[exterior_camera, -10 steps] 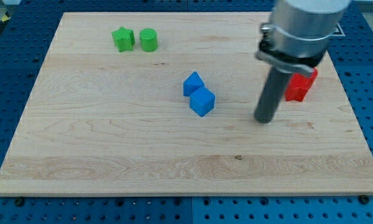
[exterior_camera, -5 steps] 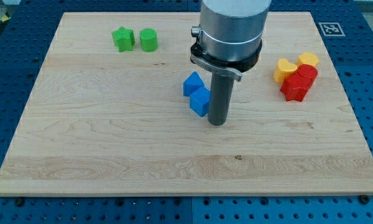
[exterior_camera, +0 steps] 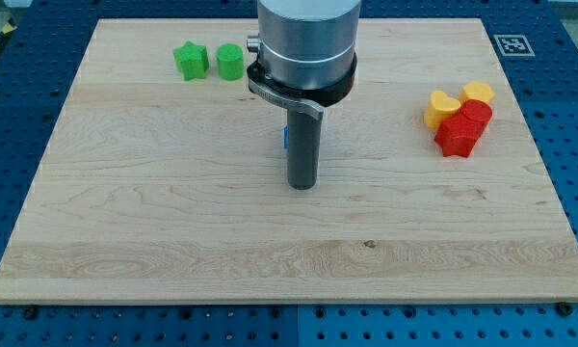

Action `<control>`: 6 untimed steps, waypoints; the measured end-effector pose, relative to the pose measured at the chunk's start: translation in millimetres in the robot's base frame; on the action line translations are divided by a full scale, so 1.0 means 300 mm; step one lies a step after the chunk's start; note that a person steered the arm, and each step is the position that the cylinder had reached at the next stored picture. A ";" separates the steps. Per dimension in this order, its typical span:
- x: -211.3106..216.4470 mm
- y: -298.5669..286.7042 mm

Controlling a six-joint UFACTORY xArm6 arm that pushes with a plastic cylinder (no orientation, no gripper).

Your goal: Move blue blocks to the center of the board

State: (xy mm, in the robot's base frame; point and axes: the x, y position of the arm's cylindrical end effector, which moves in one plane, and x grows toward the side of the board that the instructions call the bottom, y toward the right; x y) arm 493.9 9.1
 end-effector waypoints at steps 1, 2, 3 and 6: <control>-0.017 0.000; -0.065 0.013; -0.099 0.026; -0.087 -0.250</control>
